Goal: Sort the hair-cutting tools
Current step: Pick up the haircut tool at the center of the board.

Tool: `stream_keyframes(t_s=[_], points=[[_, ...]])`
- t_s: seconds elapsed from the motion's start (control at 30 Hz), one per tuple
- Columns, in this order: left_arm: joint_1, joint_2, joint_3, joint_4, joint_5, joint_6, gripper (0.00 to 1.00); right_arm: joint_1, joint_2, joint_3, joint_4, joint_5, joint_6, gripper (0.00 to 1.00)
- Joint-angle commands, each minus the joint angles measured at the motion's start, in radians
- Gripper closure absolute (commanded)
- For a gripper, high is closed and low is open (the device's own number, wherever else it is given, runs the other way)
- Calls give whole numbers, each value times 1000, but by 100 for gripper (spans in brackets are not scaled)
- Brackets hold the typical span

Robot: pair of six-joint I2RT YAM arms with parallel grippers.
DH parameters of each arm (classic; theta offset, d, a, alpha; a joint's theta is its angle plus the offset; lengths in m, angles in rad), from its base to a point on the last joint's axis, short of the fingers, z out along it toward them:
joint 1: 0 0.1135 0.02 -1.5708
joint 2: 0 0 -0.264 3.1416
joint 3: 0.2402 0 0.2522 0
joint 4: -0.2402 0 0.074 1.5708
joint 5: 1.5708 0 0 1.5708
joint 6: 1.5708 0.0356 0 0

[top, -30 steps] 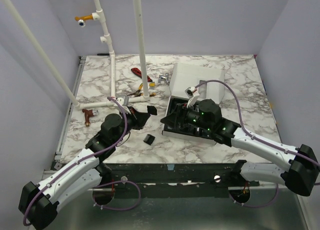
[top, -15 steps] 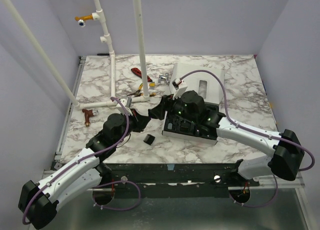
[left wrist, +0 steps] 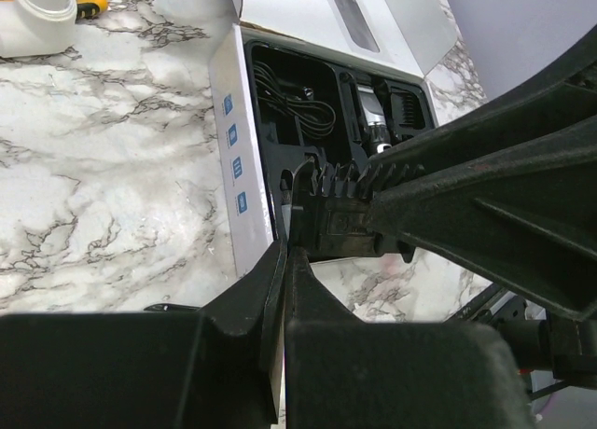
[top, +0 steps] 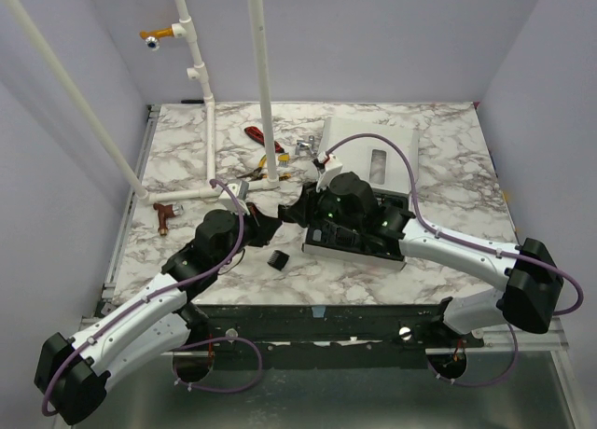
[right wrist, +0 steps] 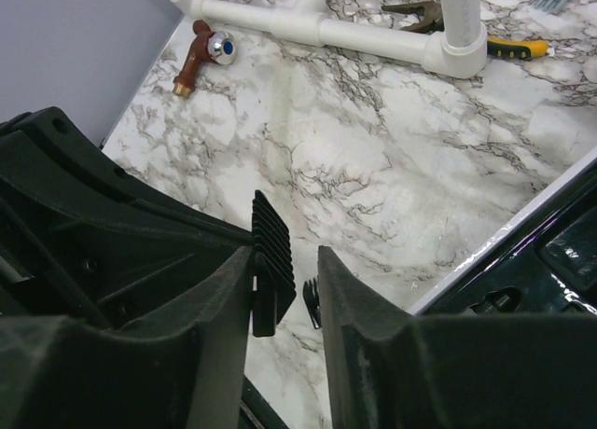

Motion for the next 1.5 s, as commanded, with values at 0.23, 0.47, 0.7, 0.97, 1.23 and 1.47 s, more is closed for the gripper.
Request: stream_keyframes(t_s=[0.23, 0.47, 0.7, 0.97, 1.23, 1.47], points=[[-6, -7, 51, -31, -48, 28, 89, 9, -15, 43, -80, 60, 38, 95], [-7, -73, 48, -72, -192, 111, 32, 5, -18, 124, -248, 189, 143, 99], [-175, -201, -99, 223, -383, 403, 4, -126, -41, 122, -350, 82, 287, 99], [-558, -113, -243, 749, -551, 1008, 1, -293, -119, 77, -476, -147, 376, 99], [-685, 171, -185, 1124, -521, 1491, 8, -292, -177, 103, -536, -136, 371, 99], [-702, 348, -117, 1149, -444, 1668, 30, -292, -189, 90, -542, -141, 378, 99]])
